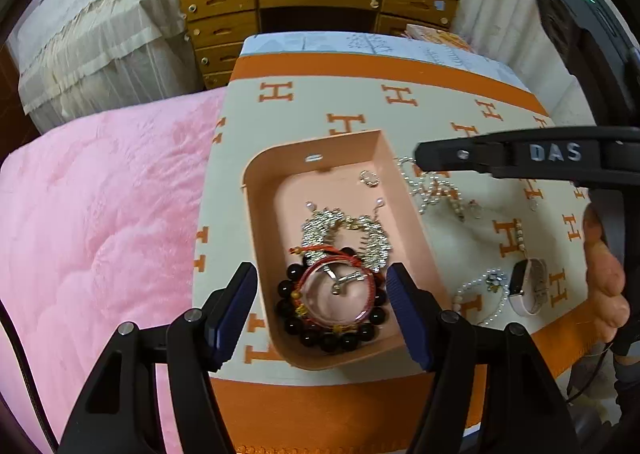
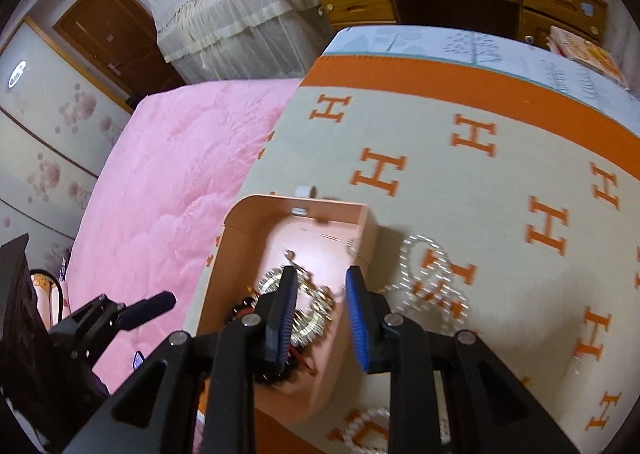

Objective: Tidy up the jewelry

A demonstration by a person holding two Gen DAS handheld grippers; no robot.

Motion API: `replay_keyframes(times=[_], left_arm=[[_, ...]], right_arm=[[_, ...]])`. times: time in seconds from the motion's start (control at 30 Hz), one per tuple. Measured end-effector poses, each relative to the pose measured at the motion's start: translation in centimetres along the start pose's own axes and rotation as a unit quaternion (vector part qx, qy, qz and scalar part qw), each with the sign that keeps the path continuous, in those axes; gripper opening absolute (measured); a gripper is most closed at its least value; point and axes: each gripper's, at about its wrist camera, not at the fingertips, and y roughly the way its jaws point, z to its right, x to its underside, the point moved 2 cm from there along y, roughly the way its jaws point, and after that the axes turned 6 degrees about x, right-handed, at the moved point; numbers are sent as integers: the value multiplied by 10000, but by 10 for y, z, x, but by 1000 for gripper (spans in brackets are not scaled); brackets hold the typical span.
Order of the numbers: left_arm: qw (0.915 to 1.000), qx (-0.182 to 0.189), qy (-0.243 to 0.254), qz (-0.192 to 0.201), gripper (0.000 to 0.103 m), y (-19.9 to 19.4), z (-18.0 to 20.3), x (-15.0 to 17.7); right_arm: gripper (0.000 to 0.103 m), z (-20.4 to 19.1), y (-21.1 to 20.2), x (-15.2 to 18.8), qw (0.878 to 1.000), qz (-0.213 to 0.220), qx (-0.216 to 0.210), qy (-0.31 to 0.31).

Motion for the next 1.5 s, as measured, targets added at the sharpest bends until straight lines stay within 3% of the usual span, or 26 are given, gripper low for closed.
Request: replay_keyframes(times=[0.2, 0.5, 0.77, 0.9, 1.0, 1.2, 1.23, 1.33, 1.5], left_arm=[[9996, 97, 249, 100, 65, -9, 28, -1], [9980, 350, 479, 198, 65, -13, 73, 13], [9928, 296, 1160, -19, 65, 18, 124, 31], [9836, 14, 1789, -236, 64, 40, 146, 34], [9748, -141, 2174, -488, 57, 58, 155, 33], [9557, 64, 2695, -1182, 49, 89, 166, 29], [9528, 56, 2751, -1284, 48, 93, 166, 29], [9423, 13, 2937, -1603, 46, 103, 165, 25], [9276, 303, 3126, -2024, 46, 110, 165, 16]], right_arm=[[25, 30, -38, 26, 9994, 296, 147, 111], [25, 75, -82, 98, 9906, 783, 1100, 237], [25, 110, -63, 149, 9900, 326, 1292, 462], [25, 117, -42, 162, 9924, -23, 1127, 500], [25, 118, -29, 166, 9931, -185, 1071, 445], [25, 114, -26, 170, 9931, -59, 1134, 281], [21, 115, -26, 170, 9933, -40, 1120, 276], [16, 118, -28, 172, 9930, 5, 1161, 236], [15, 122, -32, 171, 9941, 59, 1057, 229]])
